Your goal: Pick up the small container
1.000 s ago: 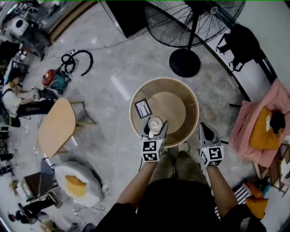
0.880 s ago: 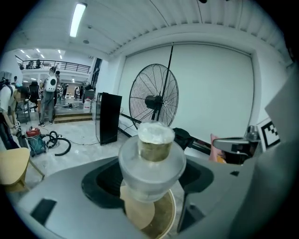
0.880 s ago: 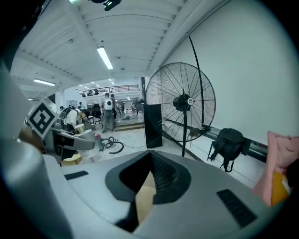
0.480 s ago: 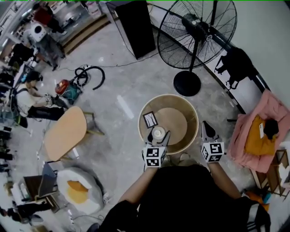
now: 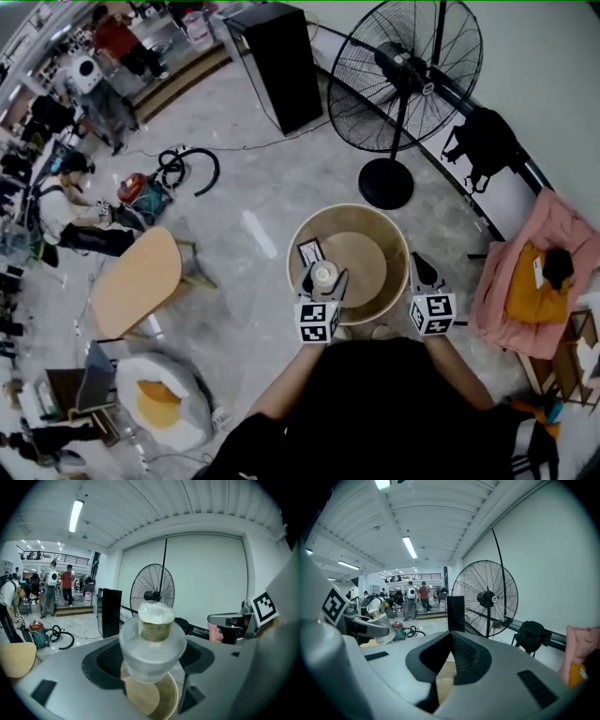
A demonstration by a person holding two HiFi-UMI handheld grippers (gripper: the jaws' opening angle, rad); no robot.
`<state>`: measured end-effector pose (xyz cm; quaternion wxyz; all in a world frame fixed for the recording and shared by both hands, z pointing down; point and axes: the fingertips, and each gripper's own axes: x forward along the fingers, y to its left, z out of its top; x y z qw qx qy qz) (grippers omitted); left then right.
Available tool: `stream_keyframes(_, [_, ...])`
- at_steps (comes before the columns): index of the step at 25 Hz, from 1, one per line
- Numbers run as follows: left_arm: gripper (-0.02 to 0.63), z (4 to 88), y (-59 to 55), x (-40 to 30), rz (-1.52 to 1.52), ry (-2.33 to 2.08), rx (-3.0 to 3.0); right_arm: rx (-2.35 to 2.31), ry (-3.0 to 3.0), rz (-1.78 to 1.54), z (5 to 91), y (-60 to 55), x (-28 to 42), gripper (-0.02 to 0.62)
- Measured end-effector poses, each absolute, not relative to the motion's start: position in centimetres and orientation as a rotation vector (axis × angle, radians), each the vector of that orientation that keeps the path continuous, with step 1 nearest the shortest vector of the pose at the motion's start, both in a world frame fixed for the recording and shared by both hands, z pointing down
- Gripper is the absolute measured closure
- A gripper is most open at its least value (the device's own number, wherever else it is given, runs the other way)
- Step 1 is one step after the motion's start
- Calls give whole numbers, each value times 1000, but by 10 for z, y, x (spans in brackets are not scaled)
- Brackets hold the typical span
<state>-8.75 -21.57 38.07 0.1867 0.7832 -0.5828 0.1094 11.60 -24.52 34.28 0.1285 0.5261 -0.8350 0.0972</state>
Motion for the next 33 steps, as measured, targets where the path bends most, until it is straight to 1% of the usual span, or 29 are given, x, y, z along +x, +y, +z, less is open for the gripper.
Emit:
stream_keyframes(11, [255,377,-224,-92,295,-1627,2206,1539,-2385,279,344,-246,118,574])
stream_keyframes(27, [256,367,-236,-93,298,-1576,2239,1547,-2397,262,336,-252,101,574])
stream_keyframes(33, [255,374,-240,-93,289,-1575,2260,1556,-2392,268,347,-254,102,574])
